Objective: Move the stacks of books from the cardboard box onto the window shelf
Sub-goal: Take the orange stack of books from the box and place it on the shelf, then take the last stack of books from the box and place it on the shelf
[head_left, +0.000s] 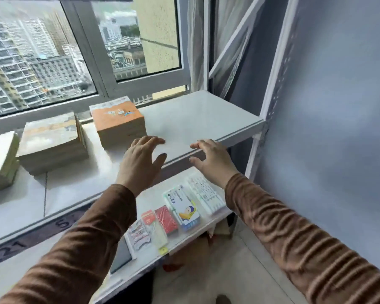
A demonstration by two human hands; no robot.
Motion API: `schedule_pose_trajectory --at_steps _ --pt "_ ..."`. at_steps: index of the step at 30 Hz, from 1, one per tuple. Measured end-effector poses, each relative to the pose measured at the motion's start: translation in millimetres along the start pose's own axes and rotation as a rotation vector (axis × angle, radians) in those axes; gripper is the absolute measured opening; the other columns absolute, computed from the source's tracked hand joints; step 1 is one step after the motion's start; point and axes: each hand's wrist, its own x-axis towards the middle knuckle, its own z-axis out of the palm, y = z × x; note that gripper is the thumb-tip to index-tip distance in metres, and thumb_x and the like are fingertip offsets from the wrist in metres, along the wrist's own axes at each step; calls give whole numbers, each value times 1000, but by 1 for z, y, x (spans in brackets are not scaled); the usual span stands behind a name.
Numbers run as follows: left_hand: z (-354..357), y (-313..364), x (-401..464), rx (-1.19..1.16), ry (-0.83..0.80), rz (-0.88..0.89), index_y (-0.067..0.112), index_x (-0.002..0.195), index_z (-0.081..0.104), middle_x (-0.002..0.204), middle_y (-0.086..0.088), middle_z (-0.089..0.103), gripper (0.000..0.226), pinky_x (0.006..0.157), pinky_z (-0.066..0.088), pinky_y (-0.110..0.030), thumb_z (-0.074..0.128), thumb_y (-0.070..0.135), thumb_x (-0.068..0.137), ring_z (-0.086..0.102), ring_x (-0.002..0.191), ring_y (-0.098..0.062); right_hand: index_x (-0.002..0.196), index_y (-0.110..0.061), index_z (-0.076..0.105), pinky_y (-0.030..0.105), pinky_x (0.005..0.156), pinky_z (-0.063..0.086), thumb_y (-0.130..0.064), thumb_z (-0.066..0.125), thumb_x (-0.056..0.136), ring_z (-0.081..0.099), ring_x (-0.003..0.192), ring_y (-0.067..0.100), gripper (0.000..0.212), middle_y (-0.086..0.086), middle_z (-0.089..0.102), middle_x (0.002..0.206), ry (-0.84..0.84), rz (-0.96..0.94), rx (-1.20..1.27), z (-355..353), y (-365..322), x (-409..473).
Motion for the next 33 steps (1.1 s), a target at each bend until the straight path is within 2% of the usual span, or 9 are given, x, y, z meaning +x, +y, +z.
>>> schedule_pose_trajectory --at_steps 4,7,11,17,24,30,33 --pt "28 55 -37 -87 -117 72 21 121 69 125 -5 69 31 93 47 -38 68 28 91 60 116 -31 125 -20 62 37 102 41 -33 63 89 50 121 25 38 1 60 132 59 124 -96 -25 30 -90" --pt "52 107 -64 -154 -217 166 22 120 68 122 -4 69 29 91 47 -36 67 31 92 63 113 -29 126 -20 61 35 95 43 -33 63 89 52 116 26 39 1 63 127 94 244 -174 -50 58 -161" --pt "86 185 -105 -212 -342 276 22 122 68 125 -4 69 31 95 50 -39 65 32 92 63 117 -28 129 -21 60 39 97 43 -34 62 90 53 119 27 41 2 63 127 128 411 -246 -87 93 -258" --pt "133 333 -191 -279 -545 429 22 122 68 124 0 70 32 96 48 -33 65 30 92 63 118 -23 133 -22 56 41 102 41 -35 59 93 49 125 25 42 2 60 132 164 650 -265 -145 145 -433" --pt "178 505 -319 -329 -746 505 21 121 69 124 1 70 32 92 47 -32 64 31 91 63 116 -23 132 -23 55 41 94 45 -37 58 94 51 117 26 41 3 60 130 165 863 -269 -206 207 -638" --pt "225 601 -397 -353 -885 572 23 127 65 126 2 70 34 92 49 -30 61 36 95 64 114 -17 134 -21 54 38 105 43 -35 58 95 48 127 24 42 4 56 138 176 1021 -202 -241 265 -754" --pt "258 639 -416 -351 -942 589 23 129 65 126 1 70 35 95 54 -33 61 35 96 64 113 -16 135 -19 53 38 105 41 -33 57 96 45 130 25 42 6 54 140 151 1091 -166 -252 304 -789"
